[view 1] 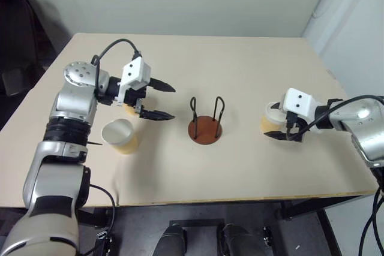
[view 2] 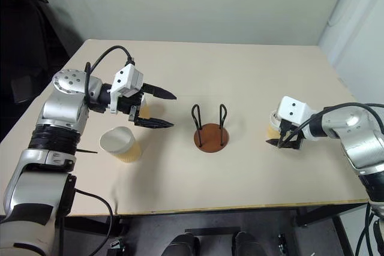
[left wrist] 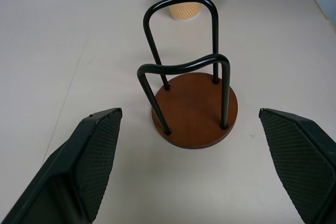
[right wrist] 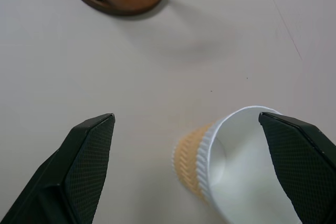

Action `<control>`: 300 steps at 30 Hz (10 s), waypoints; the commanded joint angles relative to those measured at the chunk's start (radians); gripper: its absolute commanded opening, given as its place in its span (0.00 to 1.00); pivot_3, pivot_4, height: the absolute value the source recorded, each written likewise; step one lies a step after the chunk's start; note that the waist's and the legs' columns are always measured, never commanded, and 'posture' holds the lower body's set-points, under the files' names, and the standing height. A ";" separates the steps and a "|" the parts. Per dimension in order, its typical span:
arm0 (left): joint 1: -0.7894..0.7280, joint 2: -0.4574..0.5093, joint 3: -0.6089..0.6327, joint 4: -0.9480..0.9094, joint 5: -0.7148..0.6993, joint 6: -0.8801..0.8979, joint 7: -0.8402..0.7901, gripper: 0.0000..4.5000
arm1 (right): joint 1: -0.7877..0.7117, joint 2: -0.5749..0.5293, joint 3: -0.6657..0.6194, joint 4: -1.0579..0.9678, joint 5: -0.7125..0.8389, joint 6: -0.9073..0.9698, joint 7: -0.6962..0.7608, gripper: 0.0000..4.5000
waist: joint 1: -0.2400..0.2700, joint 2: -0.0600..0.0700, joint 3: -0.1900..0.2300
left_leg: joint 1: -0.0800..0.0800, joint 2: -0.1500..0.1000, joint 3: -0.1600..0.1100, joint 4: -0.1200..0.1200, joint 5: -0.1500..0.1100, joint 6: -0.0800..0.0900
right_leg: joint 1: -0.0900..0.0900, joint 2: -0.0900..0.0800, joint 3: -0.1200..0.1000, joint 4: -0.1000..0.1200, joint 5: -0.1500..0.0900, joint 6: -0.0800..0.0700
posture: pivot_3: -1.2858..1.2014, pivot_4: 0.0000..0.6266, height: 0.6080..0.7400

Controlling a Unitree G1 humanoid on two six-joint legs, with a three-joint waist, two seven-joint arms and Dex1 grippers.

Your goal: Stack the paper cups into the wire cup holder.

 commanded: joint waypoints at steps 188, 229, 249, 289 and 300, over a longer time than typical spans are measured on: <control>-0.370 0.220 -0.373 0.598 0.861 -0.725 0.607 1.00 | -0.359 0.154 -0.195 -0.267 0.570 0.721 -0.159 0.91 | -0.009 0.000 0.000 | -0.005 -0.002 -0.003 -0.001 0.004 -0.003 | -0.013 0.001 -0.003 0.015 -0.007 -0.007 | 0.52 0.24 1.00; -0.326 0.061 -0.460 0.688 0.925 -0.705 0.669 0.46 | -0.348 0.086 -0.183 -0.316 0.626 0.655 -0.051 0.92 | -0.008 -0.001 0.000 | -0.006 -0.004 0.000 0.002 0.003 -0.002 | -0.012 0.002 -0.002 0.015 -0.006 -0.004 | 0.52 0.24 1.00; -0.574 -0.040 -0.319 0.718 0.741 -0.686 0.293 0.01 | -0.265 -0.088 -0.184 -0.292 0.591 0.610 0.044 0.92 | 0.007 -0.002 0.000 | -0.010 -0.003 0.000 0.003 0.003 0.000 | -0.013 -0.001 -0.002 0.012 -0.007 -0.001 | 0.52 0.24 1.00; -0.739 -0.309 -0.530 0.684 0.354 -0.786 -0.042 0.01 | -0.208 -0.211 -0.243 -0.318 0.619 0.616 0.110 0.92 | 0.015 0.009 0.004 | -0.016 -0.014 0.010 0.020 -0.007 0.023 | -0.006 -0.018 -0.003 0.005 -0.006 0.019 | 0.52 0.24 1.00; -0.711 -0.253 -0.750 0.550 0.122 -0.738 -0.042 0.01 | -0.220 -0.207 -0.242 -0.330 0.637 0.632 0.094 0.92 | 0.020 0.011 0.004 | -0.018 -0.025 0.008 0.020 -0.004 0.027 | -0.006 -0.027 -0.005 0.005 -0.005 0.026 | 0.52 0.24 1.00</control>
